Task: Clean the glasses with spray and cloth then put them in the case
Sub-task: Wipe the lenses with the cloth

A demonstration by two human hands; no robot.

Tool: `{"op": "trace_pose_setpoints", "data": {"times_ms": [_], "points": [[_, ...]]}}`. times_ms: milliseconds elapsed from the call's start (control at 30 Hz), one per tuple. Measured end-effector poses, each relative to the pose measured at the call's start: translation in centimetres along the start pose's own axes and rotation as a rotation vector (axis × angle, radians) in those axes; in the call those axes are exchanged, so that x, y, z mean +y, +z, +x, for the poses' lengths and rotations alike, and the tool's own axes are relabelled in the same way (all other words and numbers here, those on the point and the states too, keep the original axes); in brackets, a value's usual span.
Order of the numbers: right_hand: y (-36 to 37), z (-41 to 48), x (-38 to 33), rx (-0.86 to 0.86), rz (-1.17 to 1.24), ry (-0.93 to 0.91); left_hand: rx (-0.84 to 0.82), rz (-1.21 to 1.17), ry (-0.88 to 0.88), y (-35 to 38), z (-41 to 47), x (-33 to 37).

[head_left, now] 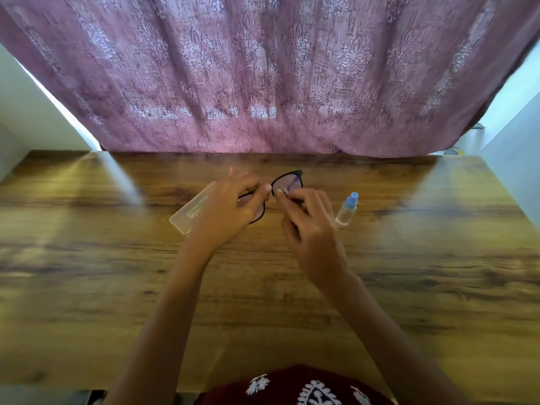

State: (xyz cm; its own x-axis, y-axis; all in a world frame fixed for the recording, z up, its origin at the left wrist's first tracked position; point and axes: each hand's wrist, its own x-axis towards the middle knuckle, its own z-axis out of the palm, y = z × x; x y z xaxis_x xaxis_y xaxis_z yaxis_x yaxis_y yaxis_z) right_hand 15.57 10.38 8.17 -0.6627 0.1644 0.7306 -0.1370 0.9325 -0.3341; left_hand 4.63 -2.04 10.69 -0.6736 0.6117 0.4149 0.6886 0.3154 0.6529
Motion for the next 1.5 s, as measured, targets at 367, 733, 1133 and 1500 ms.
{"op": "trace_pose_setpoints", "data": {"times_ms": [367, 733, 1133, 1500], "points": [[-0.2, 0.3, 0.7, 0.064, -0.047, 0.112, 0.004, -0.005, -0.018, -0.2, 0.0, -0.2], [-0.5, 1.0, 1.0, 0.029, -0.058, 0.137, -0.016, -0.023, 0.01, 0.0, -0.1, -0.2], [0.0, 0.4, 0.2, -0.008, -0.015, 0.06, -0.063, -0.039, 0.0, 0.2, -0.6, 0.0], [1.4, -3.0, 5.1, -0.001, 0.093, 0.364, 0.028, 0.012, -0.061, -0.7, -0.4, -0.3]]}}
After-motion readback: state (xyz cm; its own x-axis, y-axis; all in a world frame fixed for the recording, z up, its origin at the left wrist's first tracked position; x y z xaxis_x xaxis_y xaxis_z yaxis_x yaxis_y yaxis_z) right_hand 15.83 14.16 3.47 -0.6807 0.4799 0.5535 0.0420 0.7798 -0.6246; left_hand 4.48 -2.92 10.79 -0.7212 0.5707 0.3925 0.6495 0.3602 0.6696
